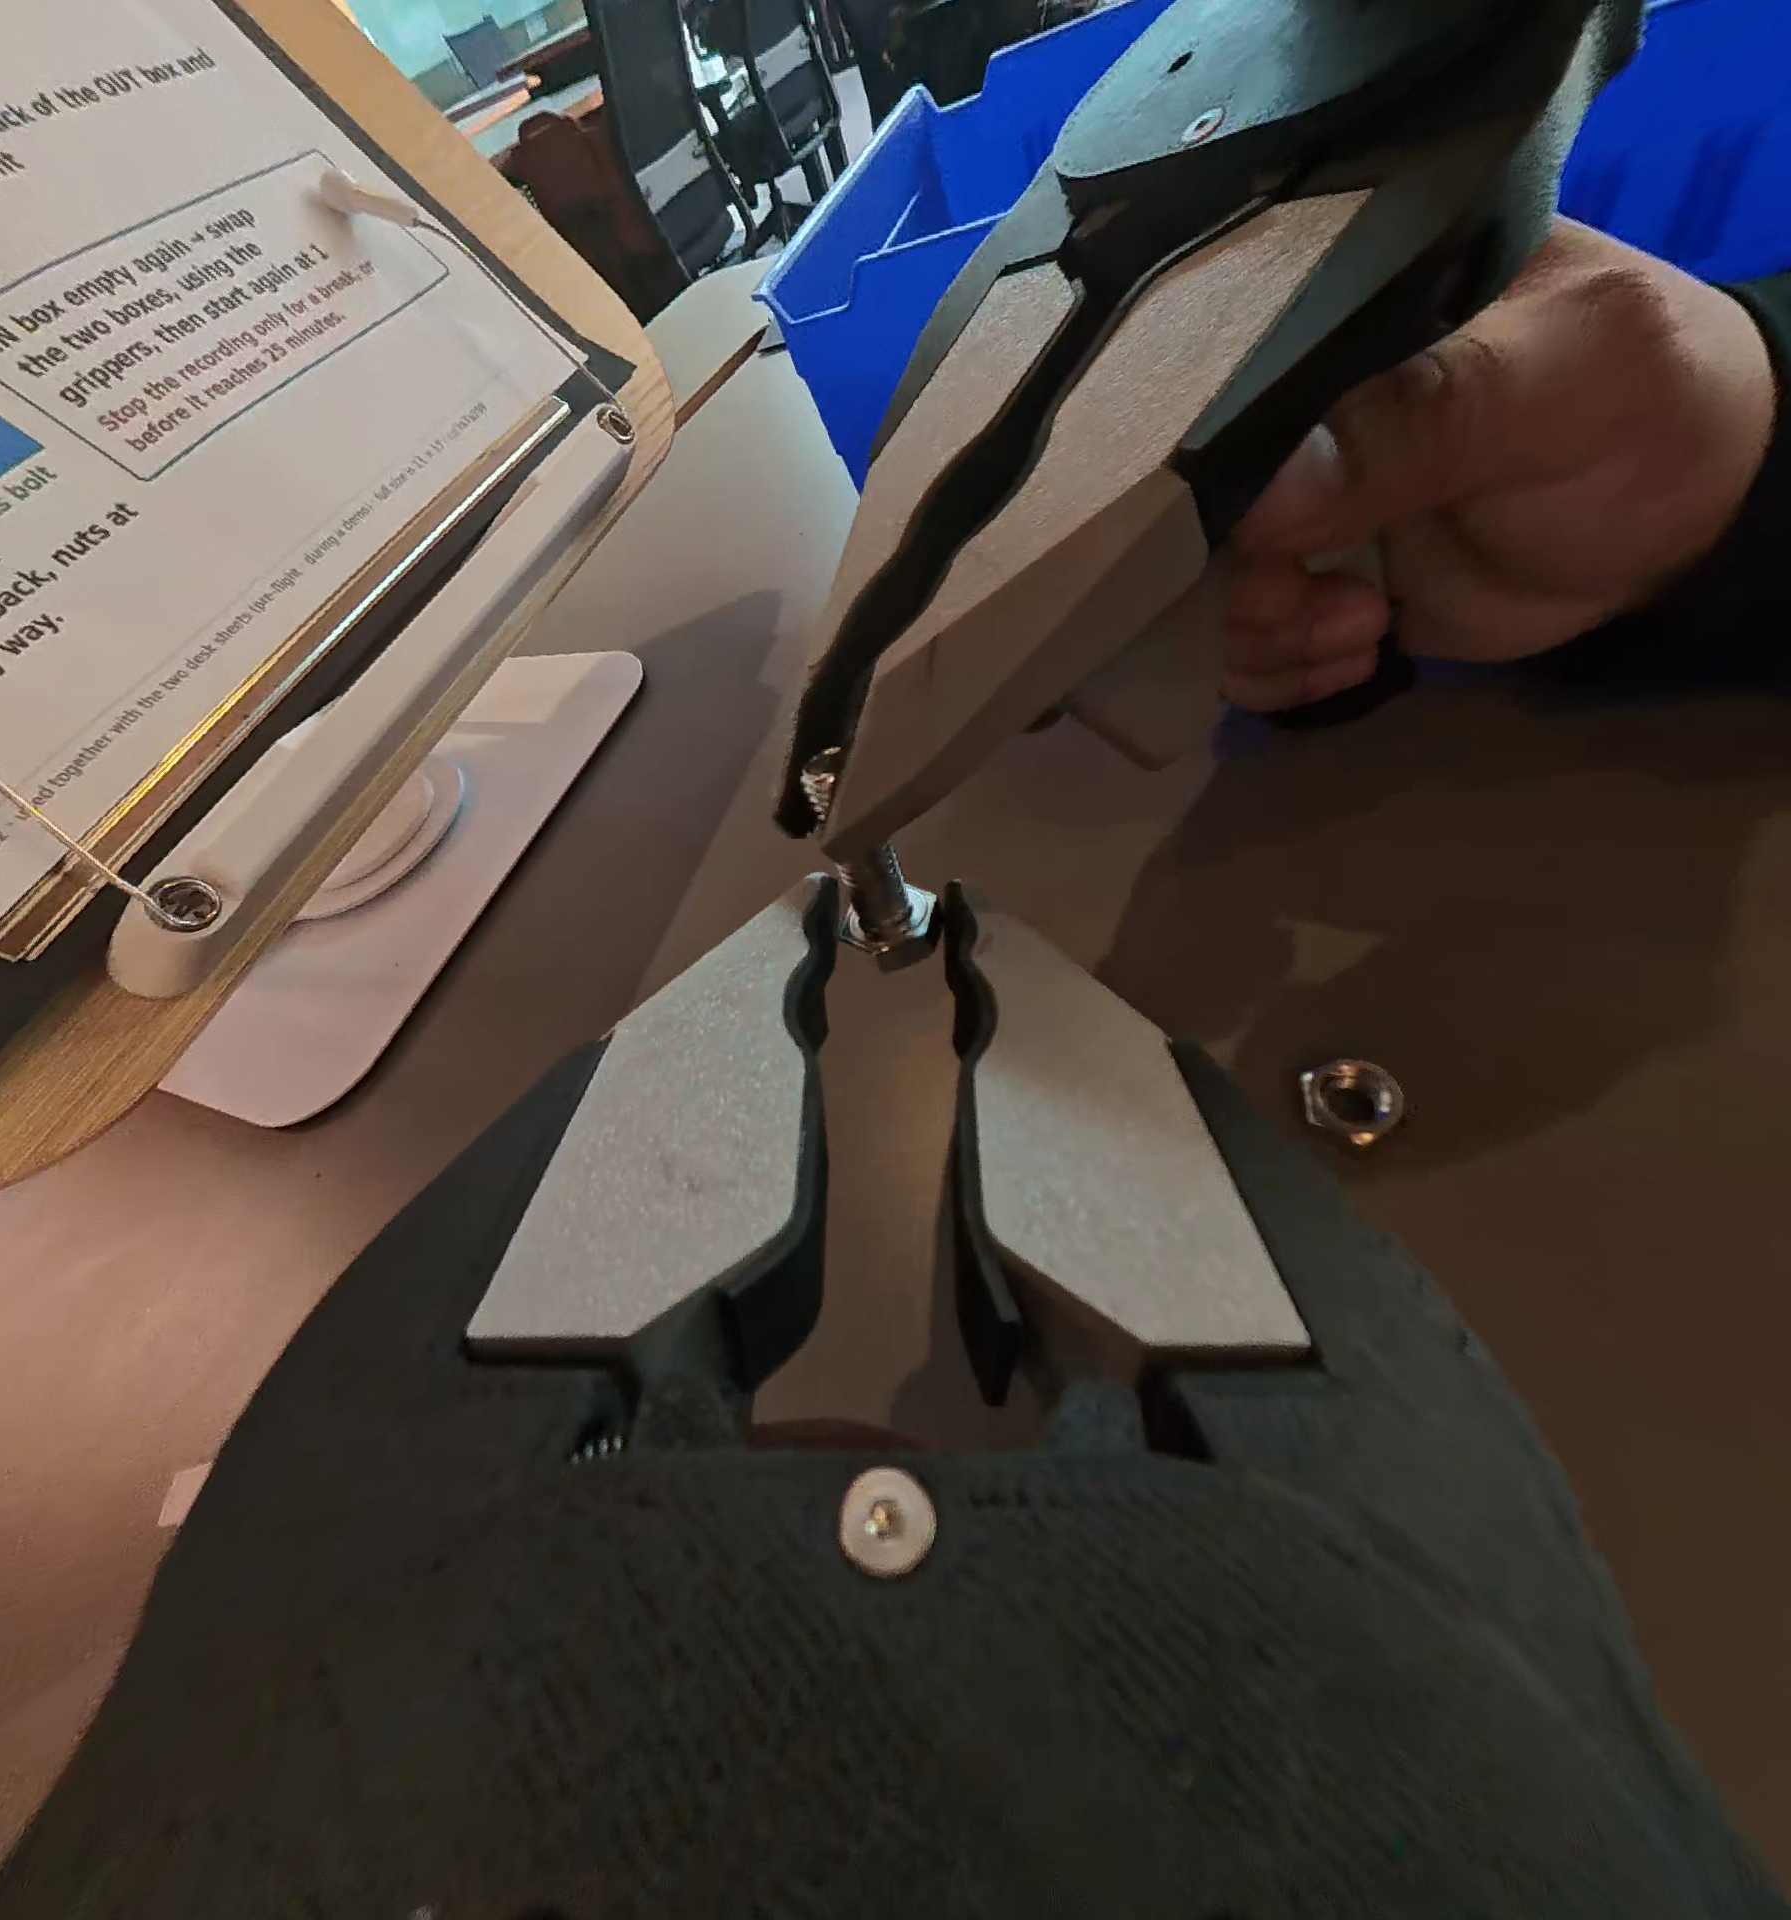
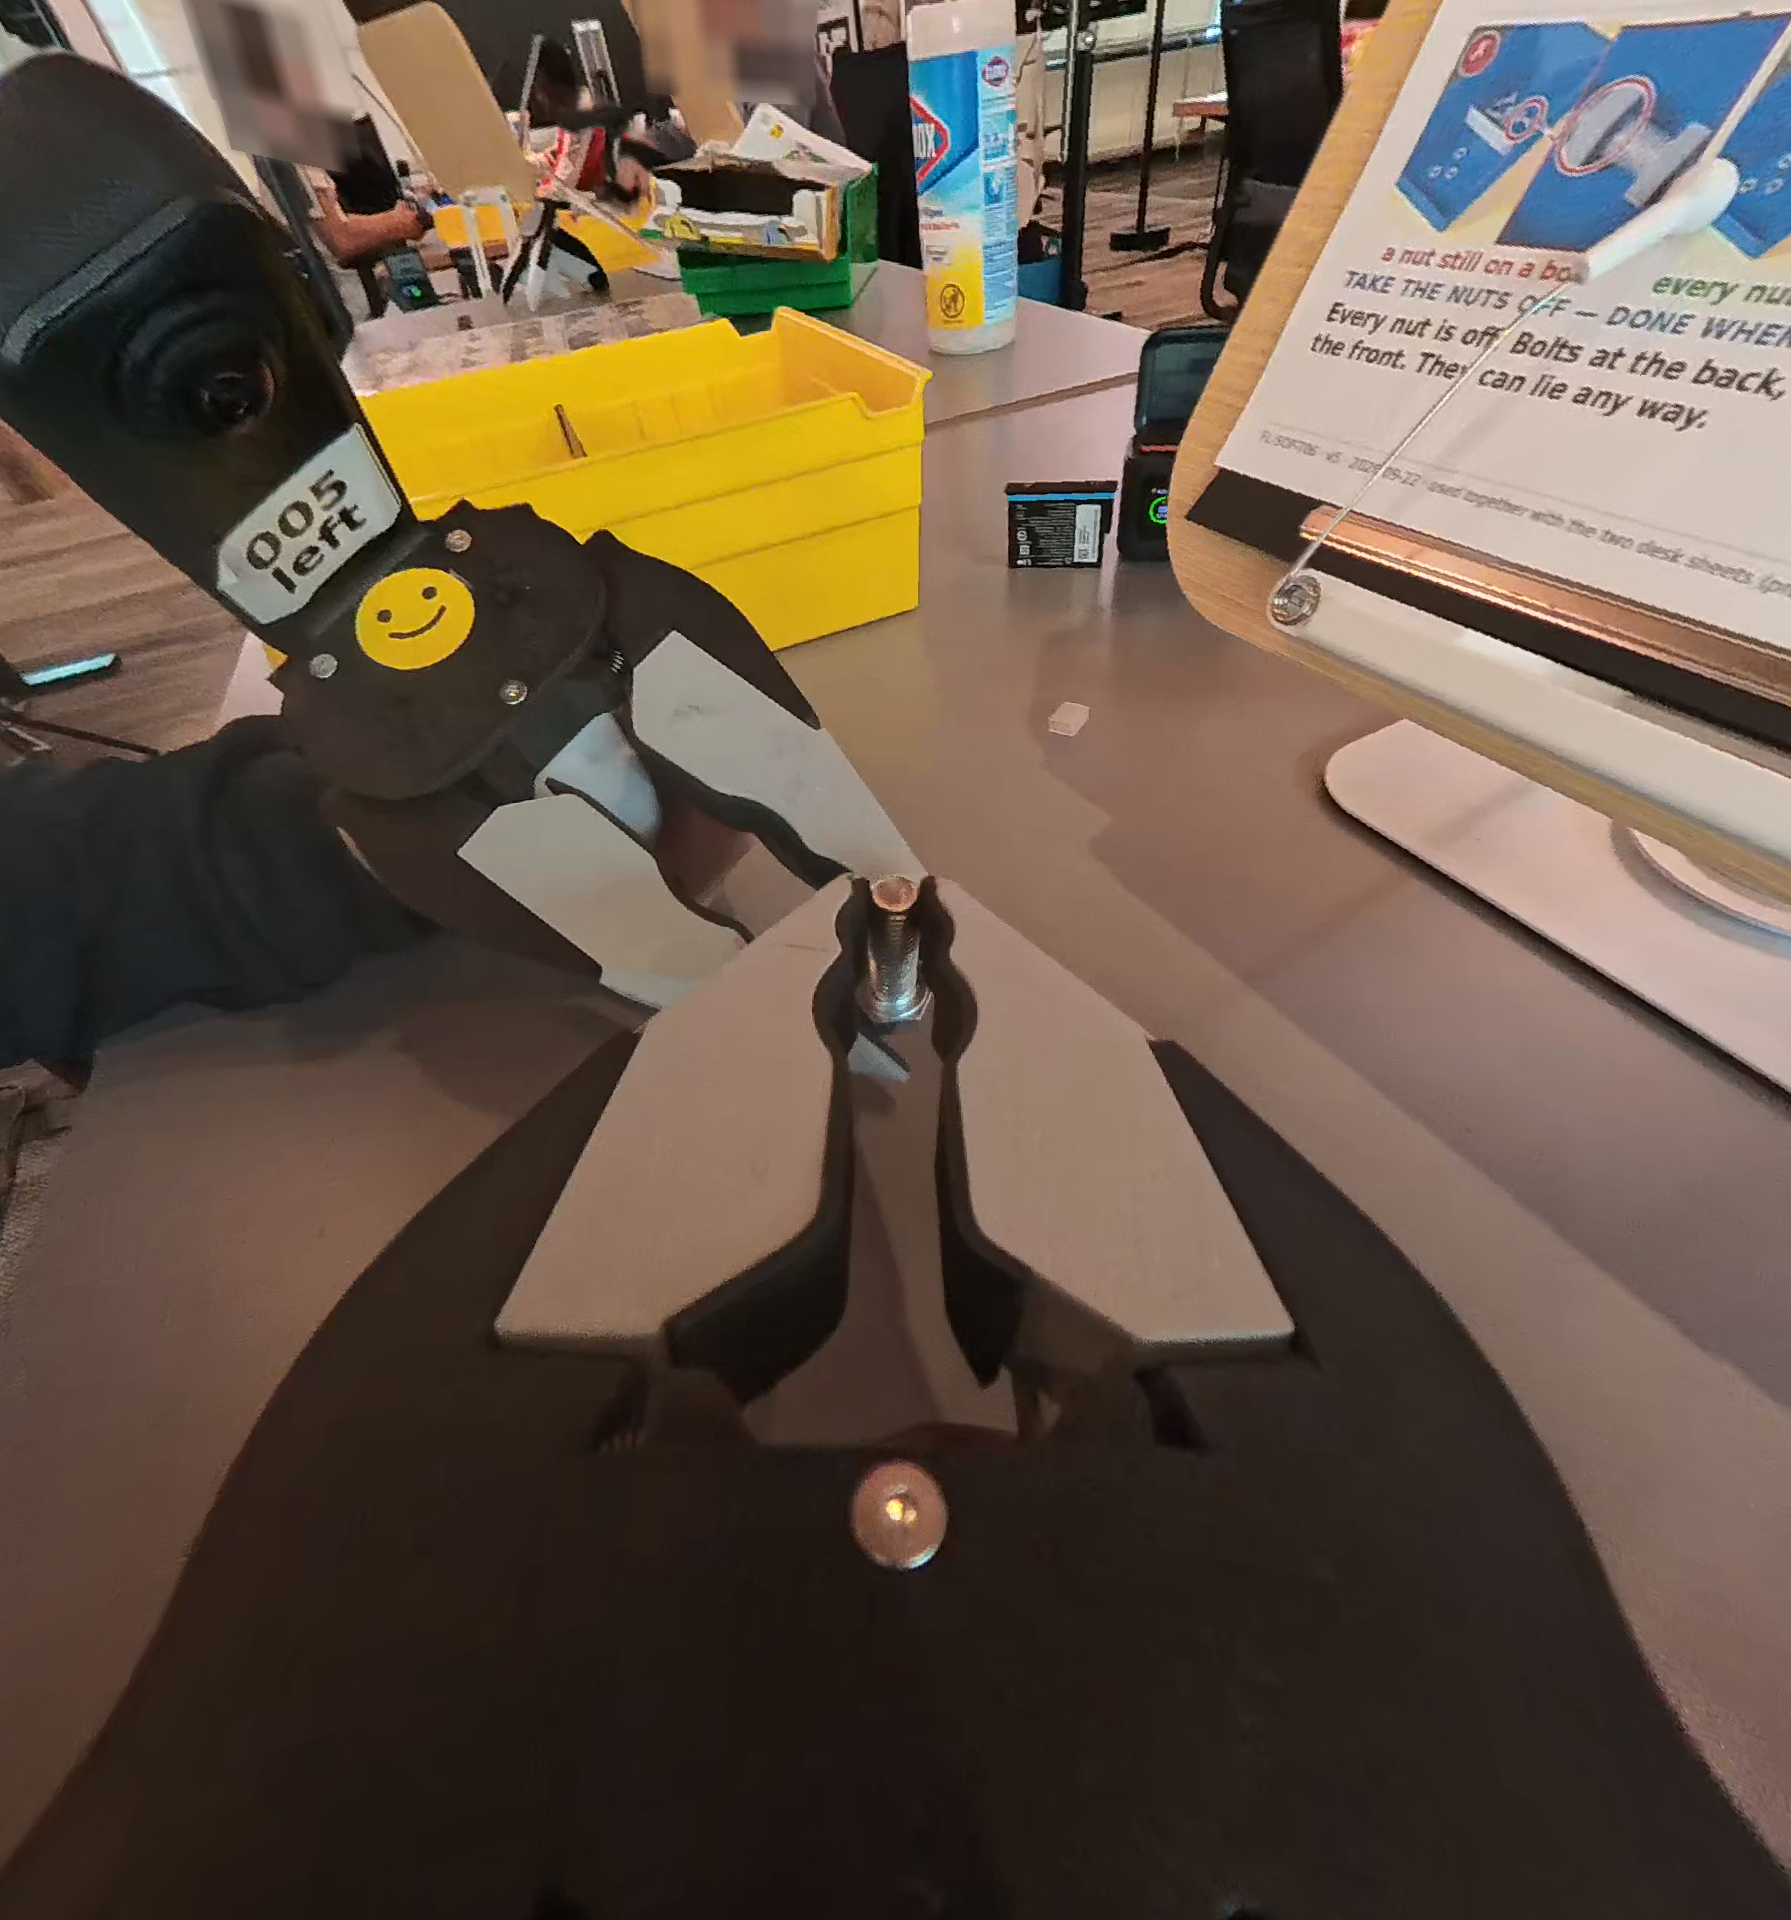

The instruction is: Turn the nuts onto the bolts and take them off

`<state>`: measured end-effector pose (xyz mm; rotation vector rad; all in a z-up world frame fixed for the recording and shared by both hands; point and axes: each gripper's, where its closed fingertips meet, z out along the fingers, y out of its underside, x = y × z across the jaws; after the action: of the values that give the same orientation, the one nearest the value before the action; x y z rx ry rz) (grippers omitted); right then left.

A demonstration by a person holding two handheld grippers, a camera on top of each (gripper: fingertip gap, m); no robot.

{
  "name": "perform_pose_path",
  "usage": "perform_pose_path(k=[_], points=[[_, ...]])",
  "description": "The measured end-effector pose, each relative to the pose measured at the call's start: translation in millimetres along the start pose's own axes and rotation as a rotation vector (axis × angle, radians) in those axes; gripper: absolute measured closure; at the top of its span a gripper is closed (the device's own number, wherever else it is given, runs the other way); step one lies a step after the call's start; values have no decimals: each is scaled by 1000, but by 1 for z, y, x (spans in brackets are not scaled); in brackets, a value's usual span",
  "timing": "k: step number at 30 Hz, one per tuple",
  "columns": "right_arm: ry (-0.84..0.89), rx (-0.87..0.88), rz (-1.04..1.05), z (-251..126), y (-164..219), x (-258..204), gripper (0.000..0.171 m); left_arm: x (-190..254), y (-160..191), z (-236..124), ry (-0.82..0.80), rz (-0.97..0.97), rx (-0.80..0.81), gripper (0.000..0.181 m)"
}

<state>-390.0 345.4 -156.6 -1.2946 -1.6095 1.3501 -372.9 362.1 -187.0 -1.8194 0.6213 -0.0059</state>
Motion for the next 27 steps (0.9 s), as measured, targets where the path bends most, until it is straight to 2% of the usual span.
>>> perform_pose_path(k=[8, 11, 15, 18, 21, 27], points=[[21, -33, -56, 3, 4, -3, 164, -3, 5, -1, 12, -67, -29, 164], [37, -74, -40, 2, 9, 1, 147, -18, 5, -9, -4, -147, 8, 164], [-91, -216, -53, -1, 33, -19, 149, -49, 11, -22, -86, -248, 45, 164], [-142, -330, -171, -11, 53, -37, 144, -54, 9, -28, -56, -304, 91, 165], [-198, -345, -290, -22, 64, -53, 147, -47, 9, -27, -13, -288, 84, 165], [-334, -412, -304, -31, 88, -64, 147, -38, 14, -19, -13, -206, 18, 165]])
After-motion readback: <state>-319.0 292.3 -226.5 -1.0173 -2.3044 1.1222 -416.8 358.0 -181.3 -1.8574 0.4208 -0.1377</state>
